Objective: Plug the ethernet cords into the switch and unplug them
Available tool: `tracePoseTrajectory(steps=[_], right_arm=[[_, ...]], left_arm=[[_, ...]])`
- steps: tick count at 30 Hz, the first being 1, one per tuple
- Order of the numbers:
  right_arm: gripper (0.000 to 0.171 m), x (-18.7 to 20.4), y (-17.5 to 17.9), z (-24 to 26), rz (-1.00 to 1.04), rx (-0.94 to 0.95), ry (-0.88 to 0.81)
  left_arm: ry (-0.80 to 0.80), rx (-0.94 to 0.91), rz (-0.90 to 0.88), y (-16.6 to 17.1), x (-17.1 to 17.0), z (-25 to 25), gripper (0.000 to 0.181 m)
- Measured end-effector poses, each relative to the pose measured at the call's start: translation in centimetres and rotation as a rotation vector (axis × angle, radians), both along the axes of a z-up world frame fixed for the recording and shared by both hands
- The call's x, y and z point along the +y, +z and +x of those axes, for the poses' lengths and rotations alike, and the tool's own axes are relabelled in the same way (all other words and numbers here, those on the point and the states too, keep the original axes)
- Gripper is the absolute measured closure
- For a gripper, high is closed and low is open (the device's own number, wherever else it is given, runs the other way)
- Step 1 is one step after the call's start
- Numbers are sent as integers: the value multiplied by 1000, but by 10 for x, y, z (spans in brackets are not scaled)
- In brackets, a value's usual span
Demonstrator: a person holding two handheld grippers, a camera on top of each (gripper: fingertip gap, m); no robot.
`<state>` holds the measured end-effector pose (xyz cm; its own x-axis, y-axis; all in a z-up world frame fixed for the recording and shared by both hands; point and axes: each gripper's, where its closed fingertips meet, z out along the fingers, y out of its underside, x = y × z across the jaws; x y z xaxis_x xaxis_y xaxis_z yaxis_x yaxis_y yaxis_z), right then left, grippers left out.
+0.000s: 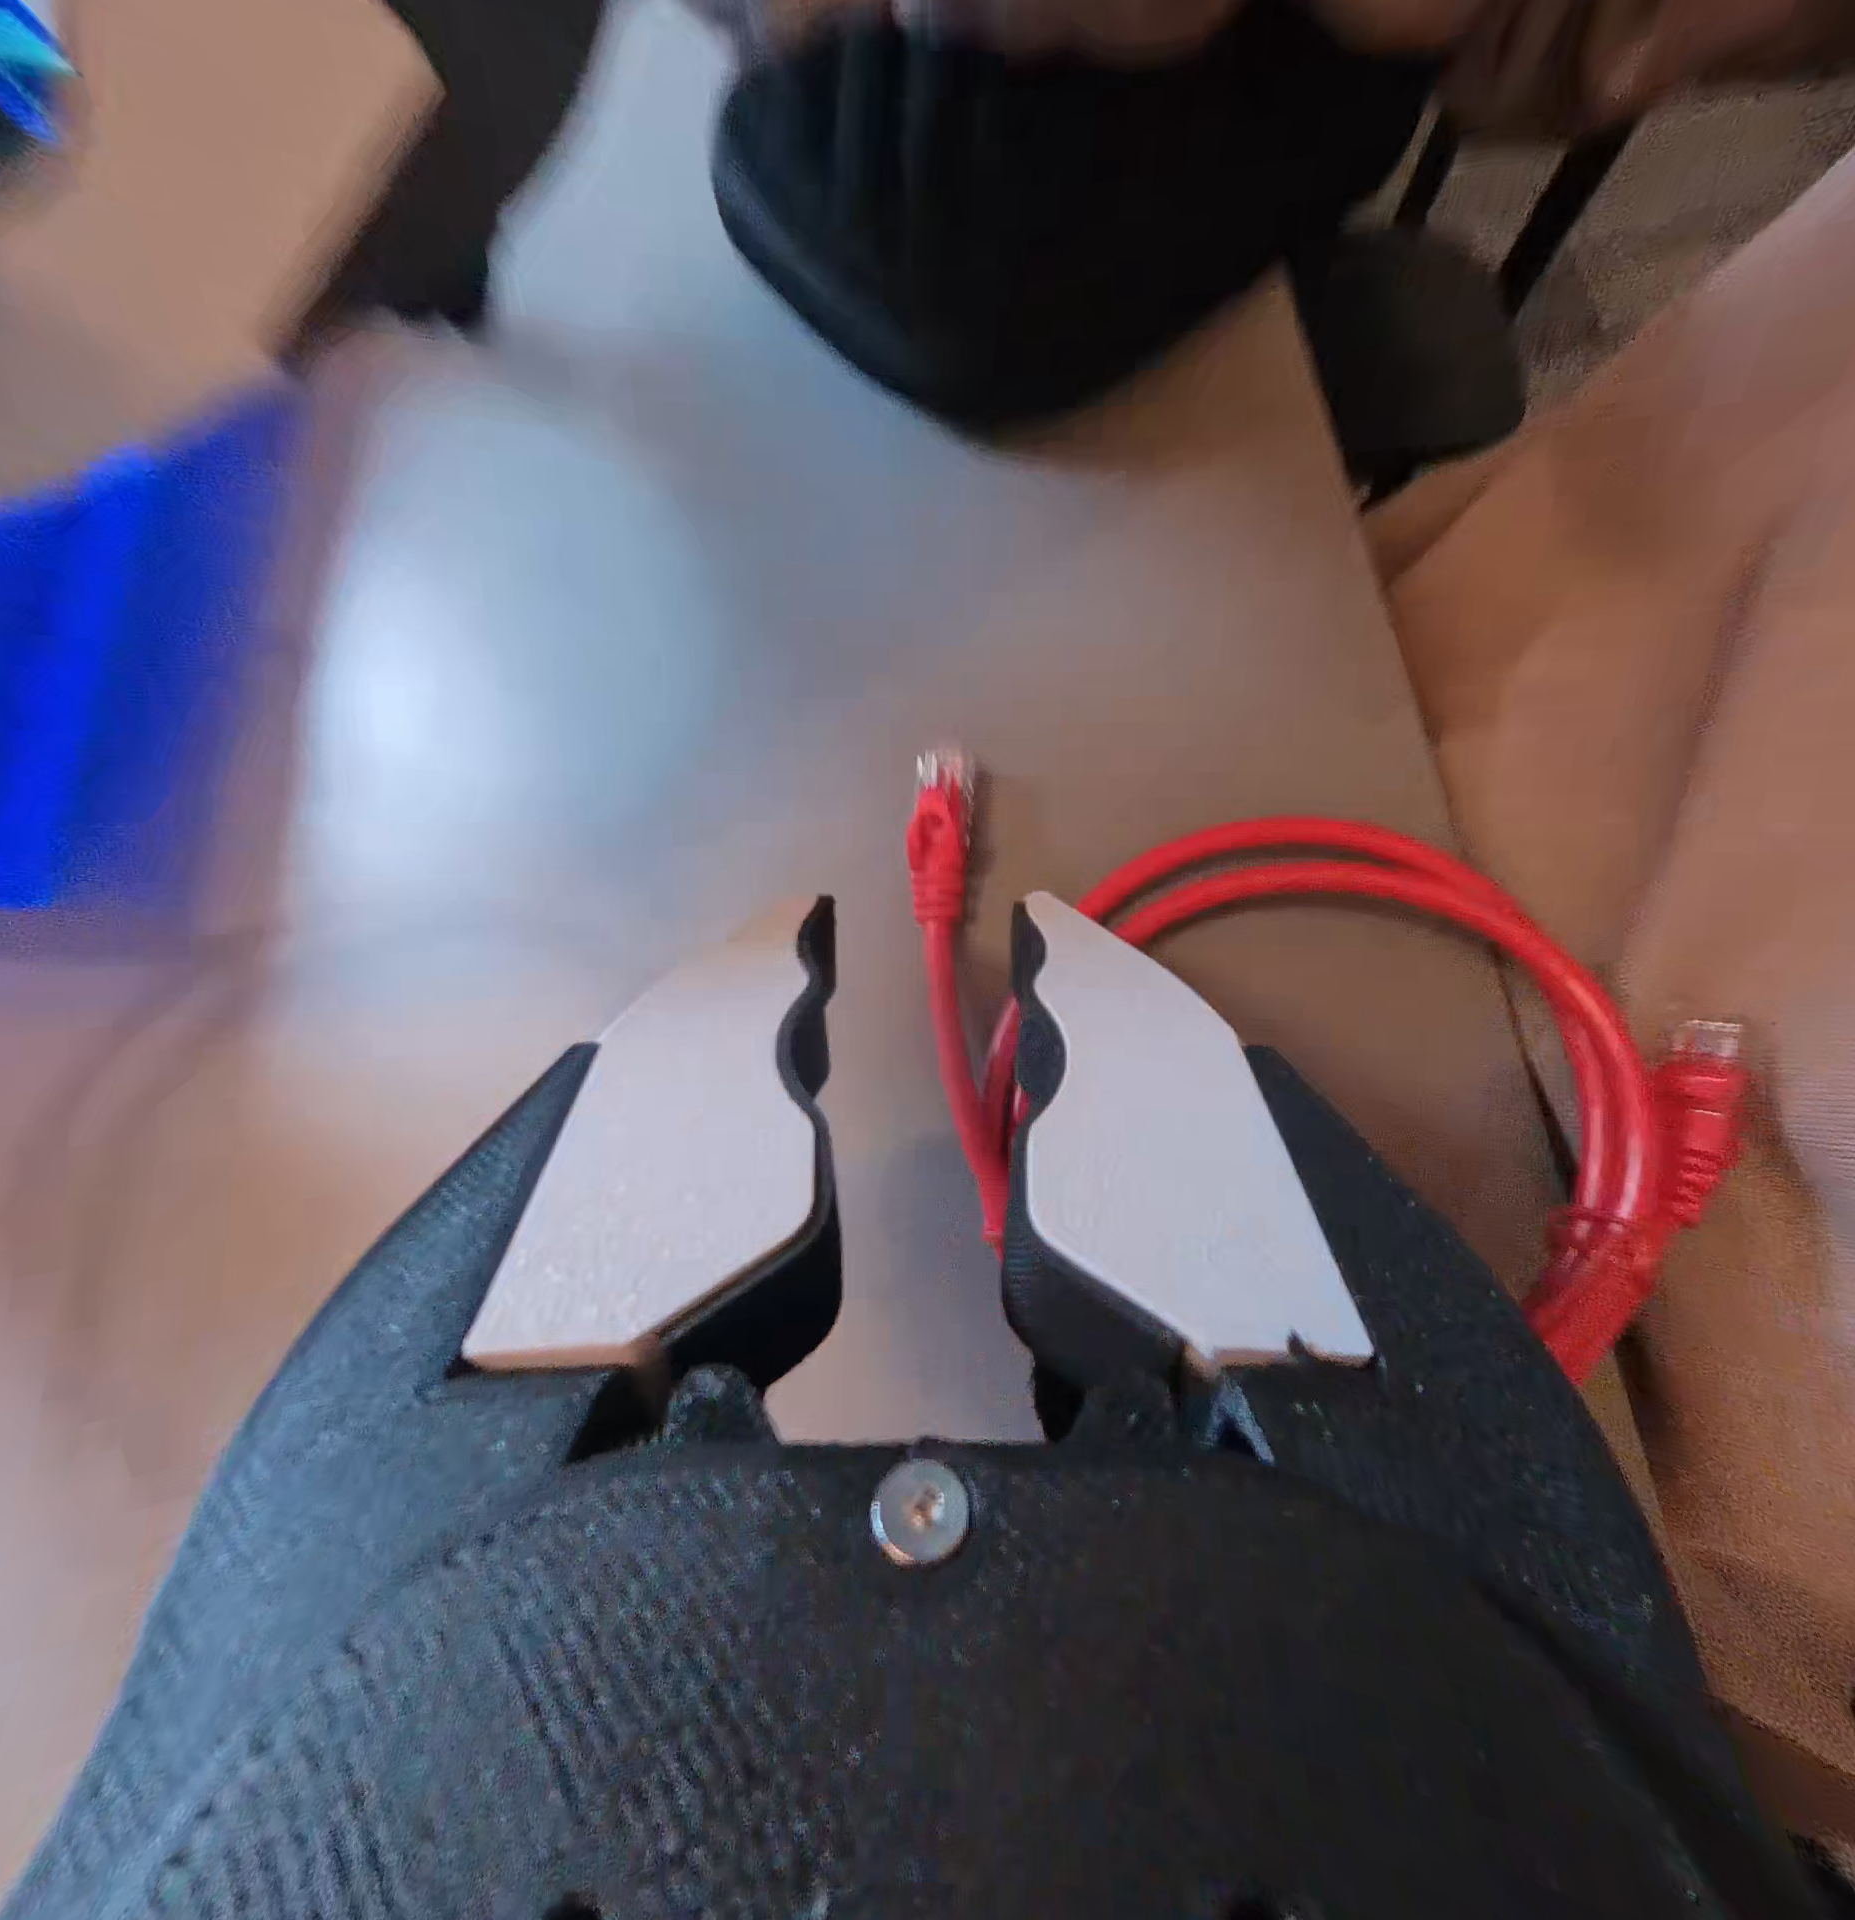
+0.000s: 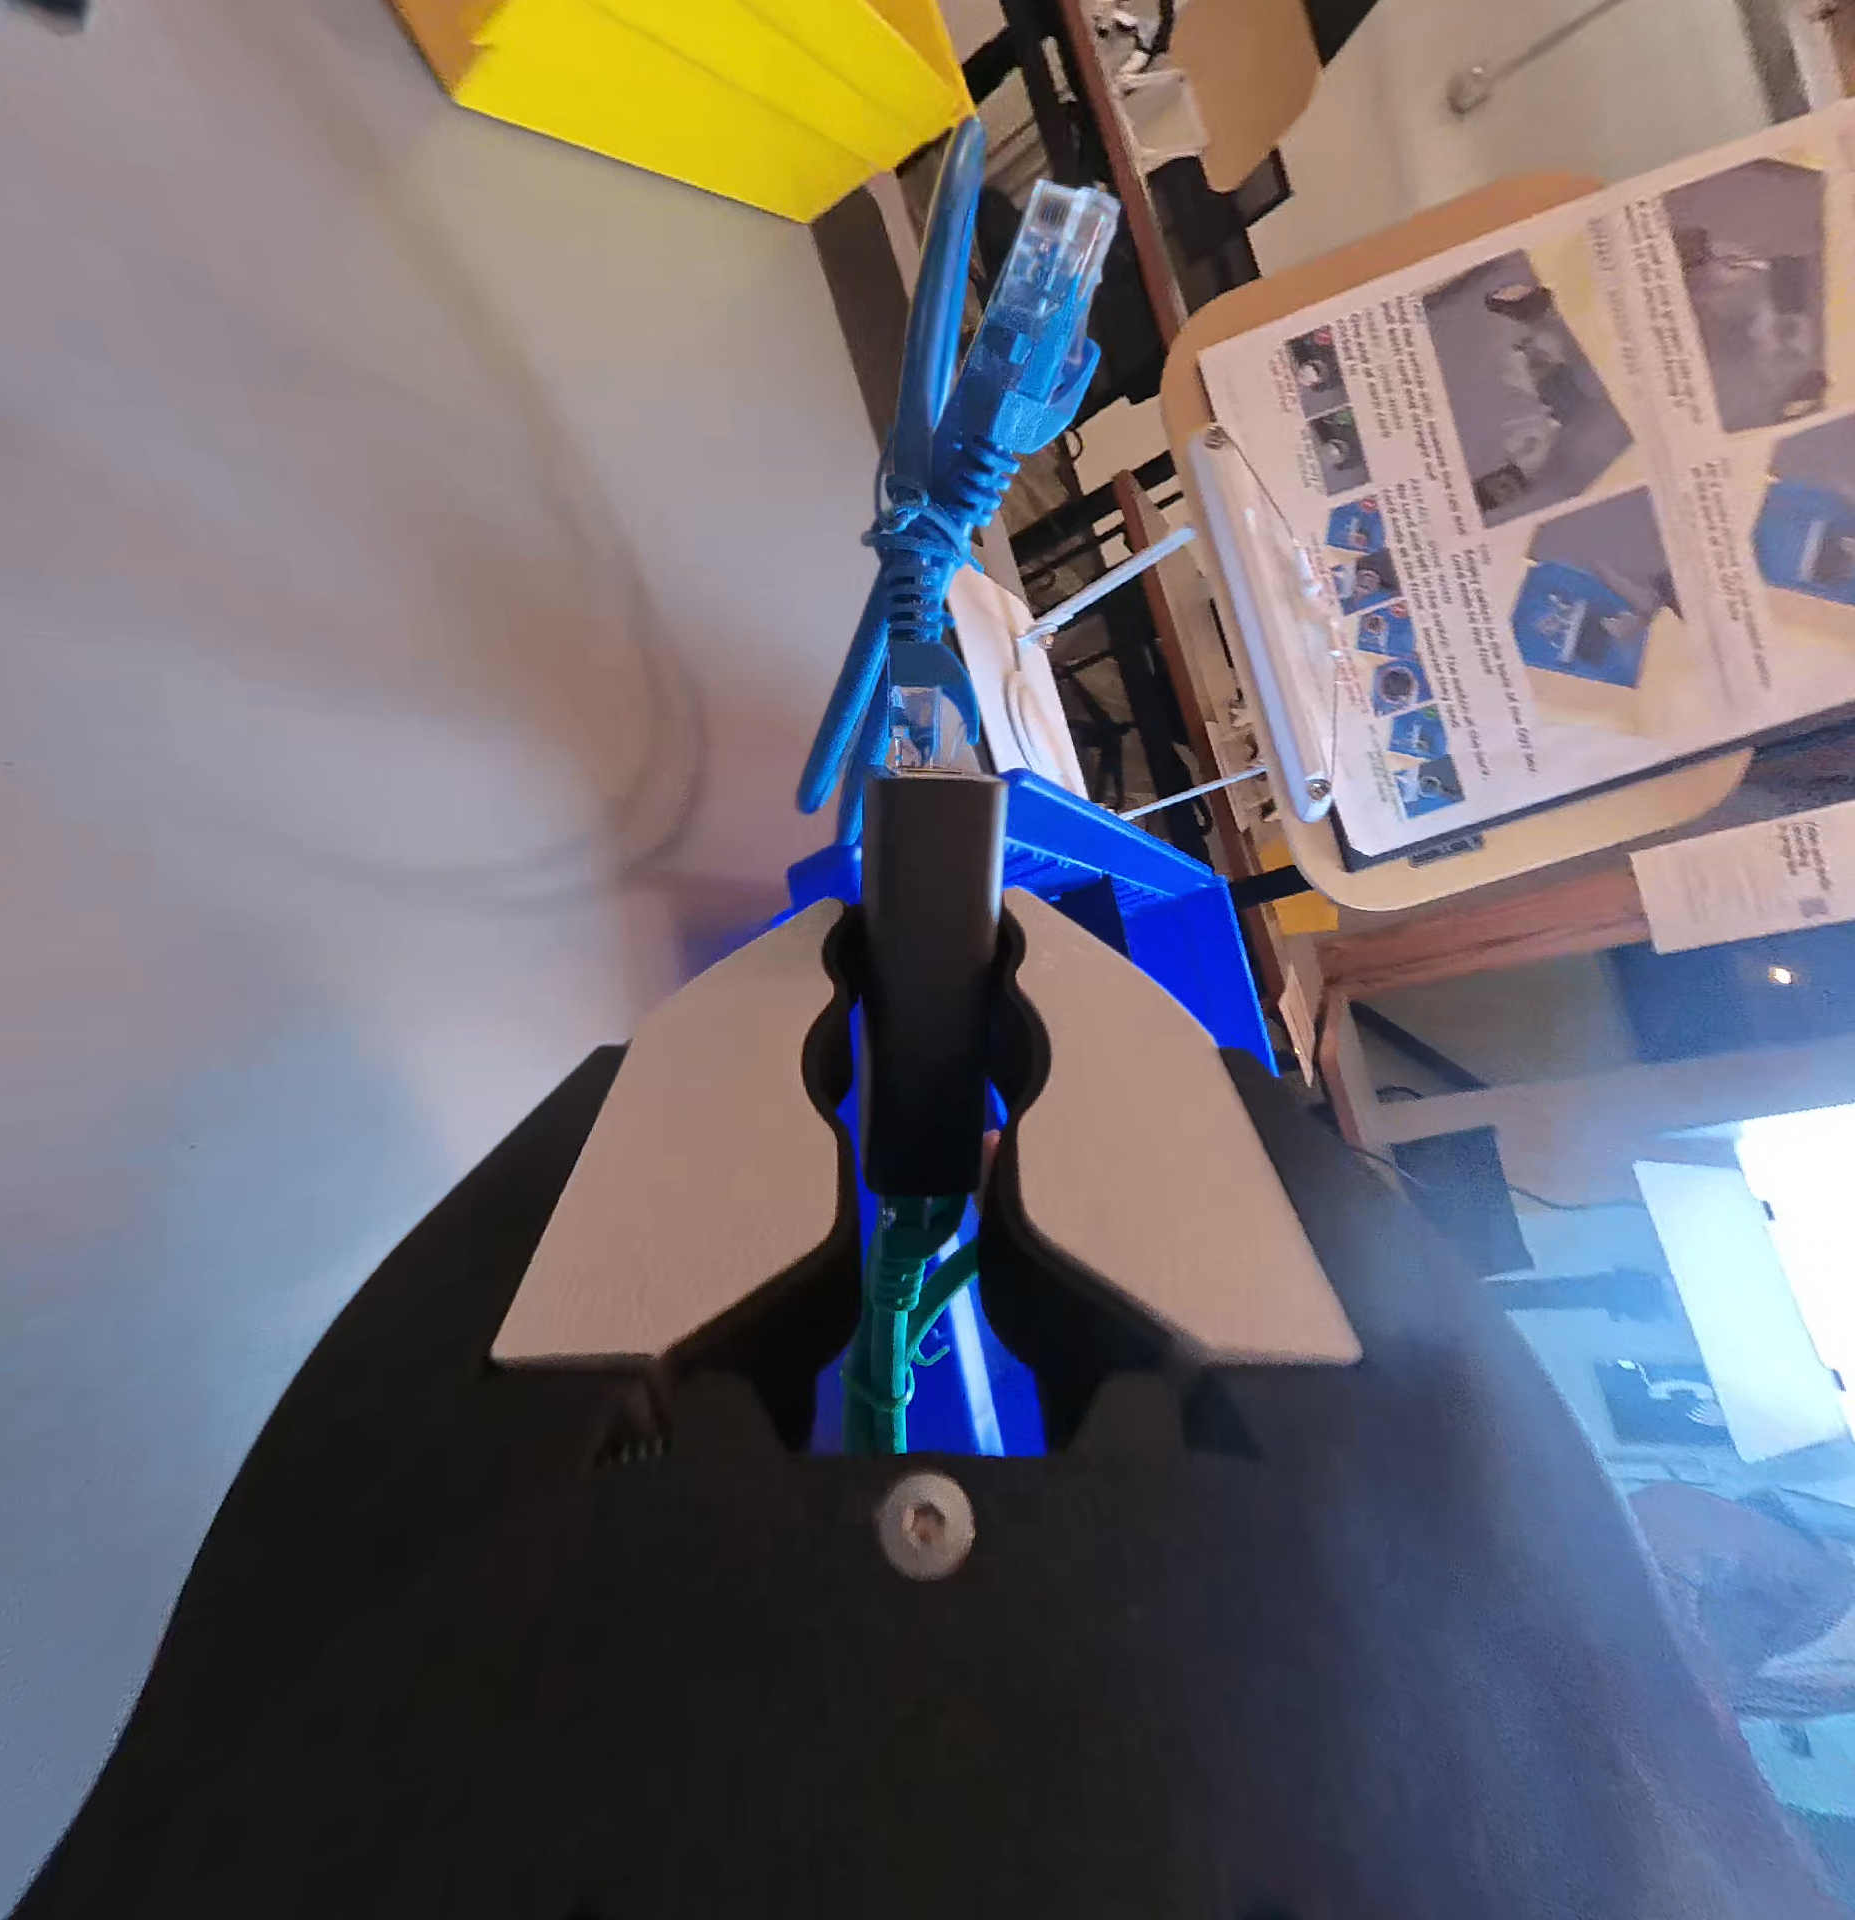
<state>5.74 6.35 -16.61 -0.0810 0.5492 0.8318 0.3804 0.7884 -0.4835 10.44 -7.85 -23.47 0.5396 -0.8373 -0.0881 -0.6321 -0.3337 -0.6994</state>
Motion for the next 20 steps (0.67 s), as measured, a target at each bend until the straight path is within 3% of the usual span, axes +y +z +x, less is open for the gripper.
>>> tracePoseTrajectory(steps=[1,4,9,13,16,20], right_arm=[[149,1,0,1,2,7,-6],[149,2,-4,2,10,12,-2],[148,5,-12,-2,7,-1,11],[148,0,-16,-2,25,-4,46],[148,-5,-19,-3,61,-8,72],[149,-11,-25,-5,110,-17,116]], left_arm=[[2,16,-42,-14,-1,2,145],[9,66,-68,-36,1,4,150],[-3,76,-45,-39,4,1,170],[21,159,-9,-37,9,-24,172],[62,95,6,-10,10,-47,172],[159,0,92,62,6,-91,173]])
